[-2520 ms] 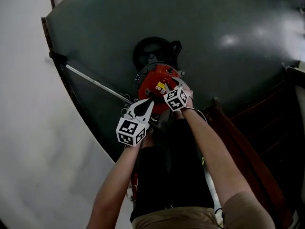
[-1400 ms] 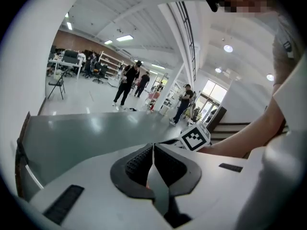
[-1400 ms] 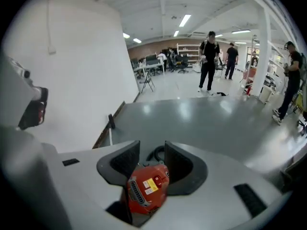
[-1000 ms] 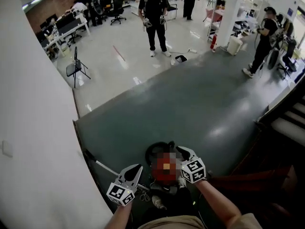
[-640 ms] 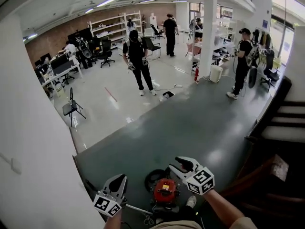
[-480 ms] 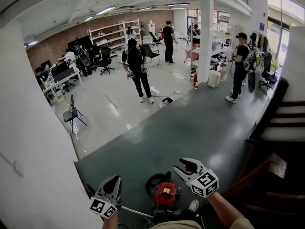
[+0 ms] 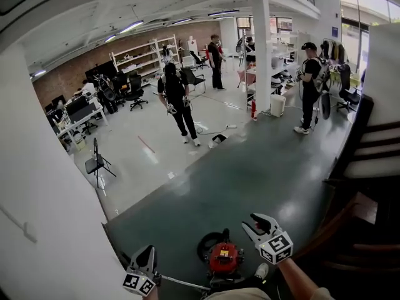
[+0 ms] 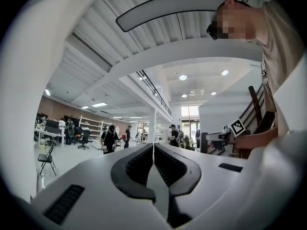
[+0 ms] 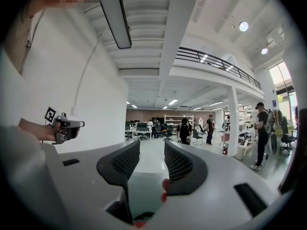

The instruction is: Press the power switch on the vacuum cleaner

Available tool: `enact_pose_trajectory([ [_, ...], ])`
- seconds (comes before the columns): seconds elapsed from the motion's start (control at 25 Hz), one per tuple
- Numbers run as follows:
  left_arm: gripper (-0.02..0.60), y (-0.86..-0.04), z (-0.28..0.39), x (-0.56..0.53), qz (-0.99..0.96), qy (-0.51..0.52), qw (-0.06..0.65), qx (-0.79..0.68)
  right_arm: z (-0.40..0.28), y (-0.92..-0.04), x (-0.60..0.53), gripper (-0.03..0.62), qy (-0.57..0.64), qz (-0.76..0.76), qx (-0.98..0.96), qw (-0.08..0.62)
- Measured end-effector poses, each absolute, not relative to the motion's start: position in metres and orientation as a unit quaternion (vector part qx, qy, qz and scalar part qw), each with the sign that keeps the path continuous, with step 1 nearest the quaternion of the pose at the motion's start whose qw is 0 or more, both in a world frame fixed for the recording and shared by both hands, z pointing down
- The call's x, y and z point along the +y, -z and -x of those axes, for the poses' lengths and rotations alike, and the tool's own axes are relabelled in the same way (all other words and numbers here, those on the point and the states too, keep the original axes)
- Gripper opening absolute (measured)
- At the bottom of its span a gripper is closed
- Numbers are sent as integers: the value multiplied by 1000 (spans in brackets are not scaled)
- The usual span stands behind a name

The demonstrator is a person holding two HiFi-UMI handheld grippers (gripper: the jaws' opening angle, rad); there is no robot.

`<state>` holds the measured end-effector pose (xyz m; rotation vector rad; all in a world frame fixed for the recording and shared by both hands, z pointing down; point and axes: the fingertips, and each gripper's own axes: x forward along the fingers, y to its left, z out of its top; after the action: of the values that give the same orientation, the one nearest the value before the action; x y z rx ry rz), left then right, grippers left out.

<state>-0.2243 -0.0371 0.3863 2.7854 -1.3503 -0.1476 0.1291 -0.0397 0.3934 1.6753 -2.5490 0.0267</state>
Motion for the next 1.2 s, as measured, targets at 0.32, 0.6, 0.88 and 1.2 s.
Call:
enact_pose_trajectory([
  [0.32,6,-445,228,-27,-890,32,67,-450,-135,-442,-38,164,-43,-554,-829,65],
  [0.6,6,-454,237,-23,-889,22,72,-451,-109,-450,-39,164,-53,-539,-838,66],
  [0.88,6,-448,231,-27,-889,25,72,-452,-108,-456,-38,108,-46,-541,-835,90],
  [1.2,6,-453,232,-26,-888,21,78,-453,-104,-453,-38,92,-28,-541,-835,93],
])
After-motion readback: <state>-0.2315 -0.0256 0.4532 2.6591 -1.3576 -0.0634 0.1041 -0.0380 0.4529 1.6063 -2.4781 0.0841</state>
